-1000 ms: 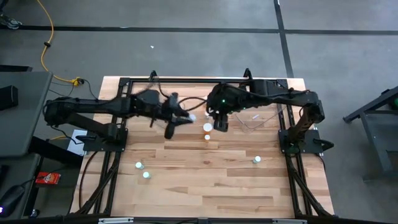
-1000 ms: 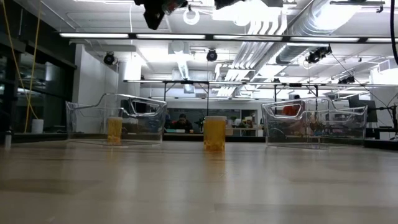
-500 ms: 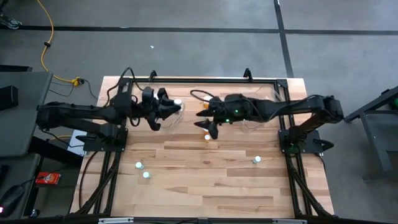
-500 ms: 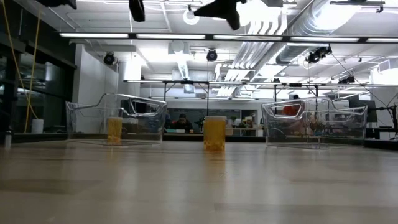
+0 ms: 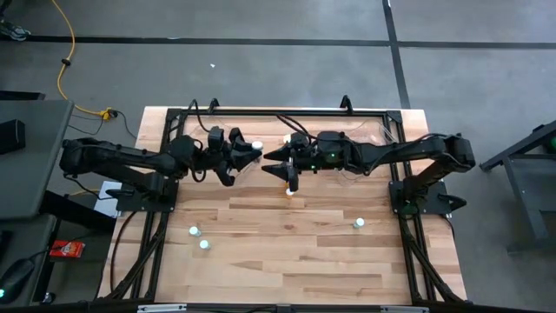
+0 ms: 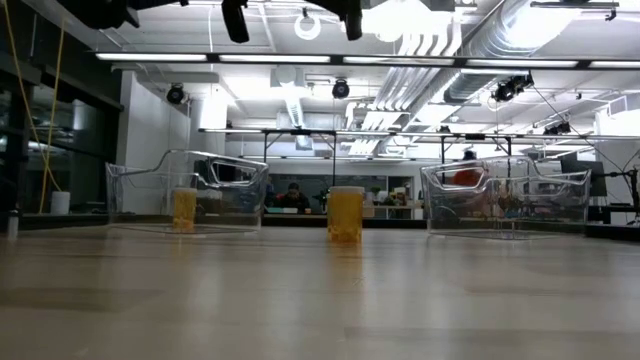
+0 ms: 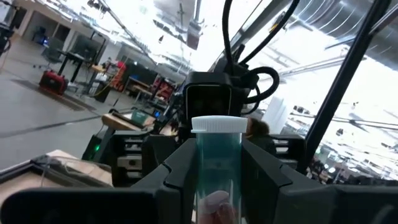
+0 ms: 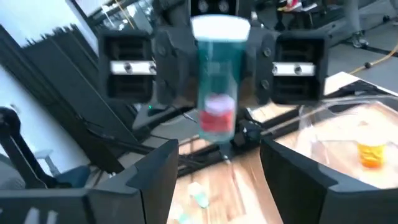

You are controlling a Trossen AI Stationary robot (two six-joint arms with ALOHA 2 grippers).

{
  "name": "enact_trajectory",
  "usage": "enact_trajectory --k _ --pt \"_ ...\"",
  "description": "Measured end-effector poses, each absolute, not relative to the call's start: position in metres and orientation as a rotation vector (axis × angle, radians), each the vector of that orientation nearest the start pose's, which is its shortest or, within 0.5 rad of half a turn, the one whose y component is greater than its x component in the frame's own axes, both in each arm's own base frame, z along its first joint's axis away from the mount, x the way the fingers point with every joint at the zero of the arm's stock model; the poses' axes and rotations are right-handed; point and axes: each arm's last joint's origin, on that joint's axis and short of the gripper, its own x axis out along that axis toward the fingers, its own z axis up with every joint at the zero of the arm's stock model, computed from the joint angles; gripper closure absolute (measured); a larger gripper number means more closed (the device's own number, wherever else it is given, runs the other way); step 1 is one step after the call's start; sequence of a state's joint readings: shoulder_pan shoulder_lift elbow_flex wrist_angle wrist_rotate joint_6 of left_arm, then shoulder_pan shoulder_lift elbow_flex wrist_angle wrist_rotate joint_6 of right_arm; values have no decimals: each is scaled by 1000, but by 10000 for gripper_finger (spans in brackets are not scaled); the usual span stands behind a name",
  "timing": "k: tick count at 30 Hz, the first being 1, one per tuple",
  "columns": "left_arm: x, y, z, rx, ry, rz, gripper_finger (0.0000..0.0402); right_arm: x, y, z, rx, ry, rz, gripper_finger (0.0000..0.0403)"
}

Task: Pick and place medicine bottles into bin by pill shape (circle, oval)
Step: Put the bottom green capsule bottle into the left transparent bin

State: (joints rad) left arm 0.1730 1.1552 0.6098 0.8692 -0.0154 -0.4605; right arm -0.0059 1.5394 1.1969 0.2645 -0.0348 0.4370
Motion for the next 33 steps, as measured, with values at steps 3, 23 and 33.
enact_trajectory --k 3,23,33 --pt "245 42 298 -436 -376 100 316 359 -2 334 430 80 -22 183" --pt "263 43 297 -411 -359 90 316 359 -1 334 420 83 14 183" --pt "263 43 297 -411 -358 89 316 359 -1 336 395 61 19 183"
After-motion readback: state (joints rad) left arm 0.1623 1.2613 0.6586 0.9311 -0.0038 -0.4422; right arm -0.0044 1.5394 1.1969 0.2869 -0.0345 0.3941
